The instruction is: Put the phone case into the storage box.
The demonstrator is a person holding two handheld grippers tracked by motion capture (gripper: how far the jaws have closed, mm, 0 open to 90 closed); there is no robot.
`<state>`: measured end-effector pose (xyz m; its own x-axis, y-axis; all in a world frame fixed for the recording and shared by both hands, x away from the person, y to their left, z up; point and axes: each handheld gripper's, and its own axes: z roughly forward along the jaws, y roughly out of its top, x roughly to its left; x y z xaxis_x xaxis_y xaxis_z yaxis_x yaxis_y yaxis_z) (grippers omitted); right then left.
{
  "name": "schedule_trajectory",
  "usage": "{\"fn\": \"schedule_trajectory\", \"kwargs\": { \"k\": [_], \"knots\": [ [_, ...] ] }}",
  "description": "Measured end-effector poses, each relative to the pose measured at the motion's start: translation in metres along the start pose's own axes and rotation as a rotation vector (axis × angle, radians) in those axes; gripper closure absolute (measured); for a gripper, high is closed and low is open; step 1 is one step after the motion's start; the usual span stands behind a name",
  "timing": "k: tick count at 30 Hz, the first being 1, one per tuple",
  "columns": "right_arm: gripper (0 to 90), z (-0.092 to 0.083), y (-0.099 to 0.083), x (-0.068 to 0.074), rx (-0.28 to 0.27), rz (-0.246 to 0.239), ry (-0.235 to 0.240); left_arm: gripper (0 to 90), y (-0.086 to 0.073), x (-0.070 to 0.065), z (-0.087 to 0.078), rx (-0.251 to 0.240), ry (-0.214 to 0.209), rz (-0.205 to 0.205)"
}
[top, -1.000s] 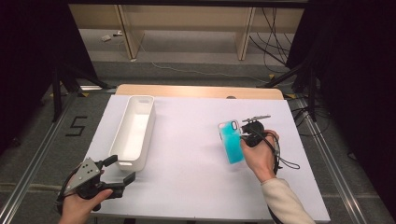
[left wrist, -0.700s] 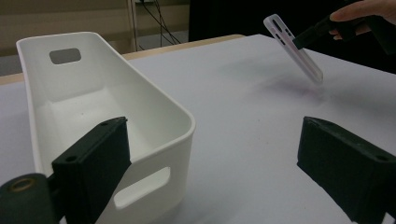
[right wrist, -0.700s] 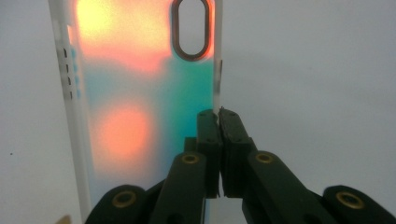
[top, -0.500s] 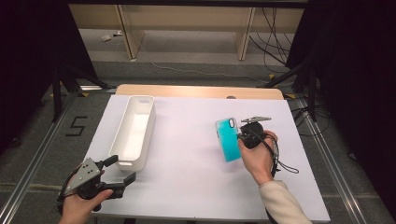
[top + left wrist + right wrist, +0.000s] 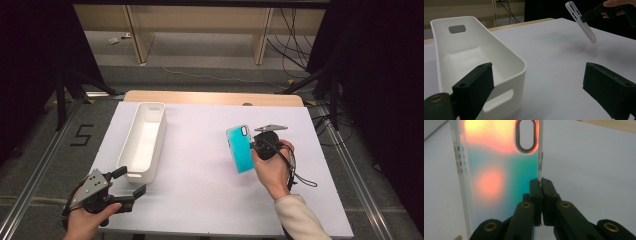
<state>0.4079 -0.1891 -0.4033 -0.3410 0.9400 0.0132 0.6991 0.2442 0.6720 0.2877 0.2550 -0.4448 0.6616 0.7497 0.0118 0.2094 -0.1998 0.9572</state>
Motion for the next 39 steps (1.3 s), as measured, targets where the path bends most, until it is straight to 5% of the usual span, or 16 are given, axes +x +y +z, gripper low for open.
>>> {"fn": "schedule_trajectory", "kwargs": {
  "k": [3,9,11,14,16,19,22,23,25,28,30,36,37,39],
  "knots": [
    [88.8,0.000,0.001,0.003,-0.016,0.027,-0.001,9.0,0.000,0.000,0.000,0.000,-0.001,0.004],
    [88.8,-0.001,0.002,0.003,-0.008,0.006,-0.021,9.1,0.001,0.002,0.001,-0.007,-0.006,0.022],
    [88.8,-0.002,0.001,0.002,0.004,-0.014,-0.010,9.1,0.000,0.000,0.000,-0.002,0.000,-0.002],
    [88.8,-0.001,0.002,0.004,-0.026,-0.013,0.000,9.1,0.000,0.001,0.000,-0.001,-0.001,0.012],
    [88.8,-0.002,0.002,0.008,-0.032,0.015,-0.005,9.1,0.001,0.000,0.000,-0.001,0.000,0.010],
    [88.8,-0.002,0.003,0.008,-0.033,-0.039,0.003,9.2,0.001,0.001,0.001,-0.004,0.000,0.026],
    [88.8,-0.002,0.003,0.011,-0.052,-0.037,0.008,9.3,0.002,0.000,0.002,-0.004,-0.006,0.039],
    [88.8,-0.002,0.004,0.014,-0.056,-0.016,0.005,9.3,0.002,-0.002,0.002,0.000,-0.002,0.013],
    [88.8,-0.003,0.004,0.014,-0.051,-0.043,0.015,9.4,0.002,-0.003,0.003,-0.001,-0.003,0.016],
    [88.8,-0.005,0.004,0.019,-0.036,-0.019,0.016,9.4,0.004,-0.004,0.004,-0.003,-0.003,0.034],
    [88.8,-0.004,0.004,0.022,-0.045,-0.012,0.024,9.6,0.005,-0.007,0.005,-0.009,0.000,0.007],
    [88.8,-0.006,0.004,0.029,-0.051,-0.039,0.039,10.4,0.012,-0.010,0.010,-0.019,-0.005,0.038],
    [88.8,-0.006,0.004,0.030,-0.053,-0.035,0.036,10.6,0.014,-0.008,0.013,-0.028,-0.018,0.077],
    [88.8,-0.006,0.005,0.033,-0.064,-0.037,0.038,11.0,0.015,-0.012,0.014,-0.022,-0.010,0.042]
  ]
}}
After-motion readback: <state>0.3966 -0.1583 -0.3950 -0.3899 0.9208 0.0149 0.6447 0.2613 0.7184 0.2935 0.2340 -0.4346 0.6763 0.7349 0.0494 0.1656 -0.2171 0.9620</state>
